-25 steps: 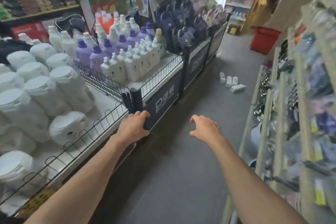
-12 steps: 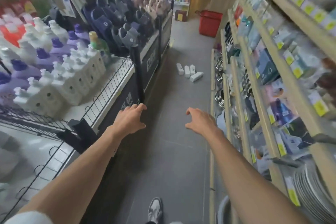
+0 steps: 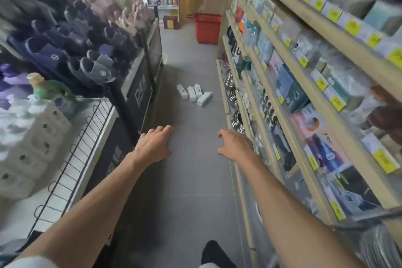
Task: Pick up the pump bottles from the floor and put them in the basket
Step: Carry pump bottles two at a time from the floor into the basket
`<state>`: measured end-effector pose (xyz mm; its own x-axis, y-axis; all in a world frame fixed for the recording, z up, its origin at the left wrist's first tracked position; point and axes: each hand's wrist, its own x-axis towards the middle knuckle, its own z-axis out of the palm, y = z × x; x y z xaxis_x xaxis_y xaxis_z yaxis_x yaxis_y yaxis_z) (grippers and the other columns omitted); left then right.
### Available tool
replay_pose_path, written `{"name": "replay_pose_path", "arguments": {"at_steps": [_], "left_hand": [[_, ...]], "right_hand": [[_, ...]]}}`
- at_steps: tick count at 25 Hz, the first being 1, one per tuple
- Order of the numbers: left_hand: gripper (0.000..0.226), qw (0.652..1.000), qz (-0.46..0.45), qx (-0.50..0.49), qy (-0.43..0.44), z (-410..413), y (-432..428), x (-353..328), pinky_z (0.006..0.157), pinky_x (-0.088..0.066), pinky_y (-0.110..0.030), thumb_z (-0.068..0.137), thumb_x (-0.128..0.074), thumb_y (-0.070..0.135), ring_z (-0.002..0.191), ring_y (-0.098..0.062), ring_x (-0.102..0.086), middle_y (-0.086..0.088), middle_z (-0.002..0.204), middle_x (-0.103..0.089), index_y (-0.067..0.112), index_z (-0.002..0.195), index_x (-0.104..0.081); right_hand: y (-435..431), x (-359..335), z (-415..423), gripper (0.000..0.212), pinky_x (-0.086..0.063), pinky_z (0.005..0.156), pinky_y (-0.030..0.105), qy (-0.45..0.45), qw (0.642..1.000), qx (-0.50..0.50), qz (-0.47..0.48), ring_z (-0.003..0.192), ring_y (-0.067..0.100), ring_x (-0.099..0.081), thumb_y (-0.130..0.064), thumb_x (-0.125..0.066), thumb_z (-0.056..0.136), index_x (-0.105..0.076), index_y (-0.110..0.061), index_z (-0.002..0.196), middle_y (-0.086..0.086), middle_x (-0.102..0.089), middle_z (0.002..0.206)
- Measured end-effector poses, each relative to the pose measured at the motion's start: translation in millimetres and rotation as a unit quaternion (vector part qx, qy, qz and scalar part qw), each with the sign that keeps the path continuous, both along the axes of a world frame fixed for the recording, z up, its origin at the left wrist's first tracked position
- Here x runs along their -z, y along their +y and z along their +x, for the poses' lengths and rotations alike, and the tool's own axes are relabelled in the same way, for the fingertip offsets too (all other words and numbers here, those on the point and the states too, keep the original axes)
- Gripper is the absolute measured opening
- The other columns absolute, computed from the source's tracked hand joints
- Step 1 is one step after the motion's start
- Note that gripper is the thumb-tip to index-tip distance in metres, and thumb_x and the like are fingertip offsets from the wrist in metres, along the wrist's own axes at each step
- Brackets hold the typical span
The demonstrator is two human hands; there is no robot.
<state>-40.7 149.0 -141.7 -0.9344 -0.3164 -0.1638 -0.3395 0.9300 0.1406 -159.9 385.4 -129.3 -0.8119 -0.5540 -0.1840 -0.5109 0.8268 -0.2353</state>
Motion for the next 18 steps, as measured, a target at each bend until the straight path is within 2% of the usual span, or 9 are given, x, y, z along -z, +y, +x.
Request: {"name": "replay_pose_path", "arguments": {"at_steps": [11,18], "left_hand": [[0.073,1.0,-0.017,-0.004,-0.01,-224.0,-48.5,-1.9,0.095,-0.045,-0.044,0.079,-0.076,0.04,0.12,-0.027,-0.051,0.0,0.13,-0.051,0.03,0.141,-0.038],[0.074,0.999,-0.015,-0.031,-0.009,-310.3,-106.0,8.5,0.098,-0.043,-0.043,0.08,-0.076,0.042,0.124,-0.026,-0.05,0.002,0.136,-0.049,0.033,0.143,-0.037]], "right_hand": [[-38.2,12.5,-230.8,0.05,-0.044,0.089,0.036,0.001,1.0,0.013,0.007,0.118,0.027,-0.058,-0.033,-0.073,0.087,-0.054,-0.023,0.131,0.002,-0.062,0.13],[-44.6,38.5,-349.8,0.048,-0.048,0.089,0.037,-0.015,0.999,0.043,0.015,0.111,0.025,-0.06,-0.033,-0.075,0.085,-0.056,-0.024,0.128,0.0,-0.063,0.126]]}}
